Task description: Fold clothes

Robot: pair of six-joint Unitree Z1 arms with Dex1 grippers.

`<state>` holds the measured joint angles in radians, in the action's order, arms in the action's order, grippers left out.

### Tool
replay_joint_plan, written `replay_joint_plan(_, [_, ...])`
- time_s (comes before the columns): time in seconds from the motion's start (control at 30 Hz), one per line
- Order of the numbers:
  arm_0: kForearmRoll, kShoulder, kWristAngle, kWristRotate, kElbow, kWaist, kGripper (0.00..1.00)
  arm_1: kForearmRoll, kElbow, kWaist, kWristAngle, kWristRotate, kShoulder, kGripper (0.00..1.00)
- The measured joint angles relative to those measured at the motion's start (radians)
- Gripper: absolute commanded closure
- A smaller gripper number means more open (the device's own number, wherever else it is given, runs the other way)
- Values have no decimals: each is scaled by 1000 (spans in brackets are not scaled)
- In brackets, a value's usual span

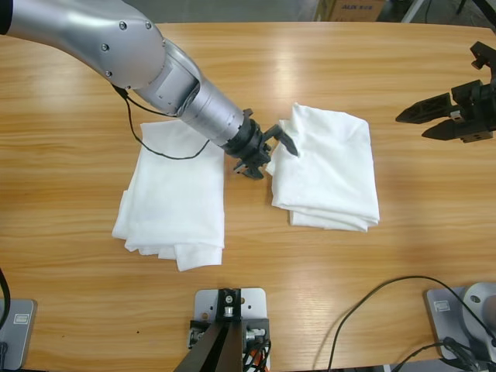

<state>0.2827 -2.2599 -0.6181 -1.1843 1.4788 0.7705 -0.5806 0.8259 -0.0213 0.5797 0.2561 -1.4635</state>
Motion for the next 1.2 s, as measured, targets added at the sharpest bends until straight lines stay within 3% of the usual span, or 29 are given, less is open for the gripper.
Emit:
replay_joint_plan(0.2, [-5,-8,0,-27,9,25,274,0,0,0,1,-7,0,87])
replay_joint_plan(0.33, [-5,-20,0,-33,28,40,391,0,0,0,1,-17,0,87])
replay_joint_plan(0.37, [-5,-24,0,-34,33,43,378,0,0,0,1,-18,0,87])
replay_joint_plan(0.47, [-5,-27,13,-34,36,51,139,0,-1,0,1,-19,2,87])
replay_joint_plan(0.5, [-4,-27,21,-34,36,52,115,0,-1,0,1,-19,3,87])
replay_joint_plan(0.77, [39,-17,70,37,45,51,108,0,-2,0,1,-22,21,87])
replay_joint_plan(0.97, [80,-3,99,240,54,43,207,-1,-12,0,1,-29,25,87])
replay_joint_plan(1.2, [95,-3,118,277,63,38,228,-4,-12,0,1,-35,26,87])
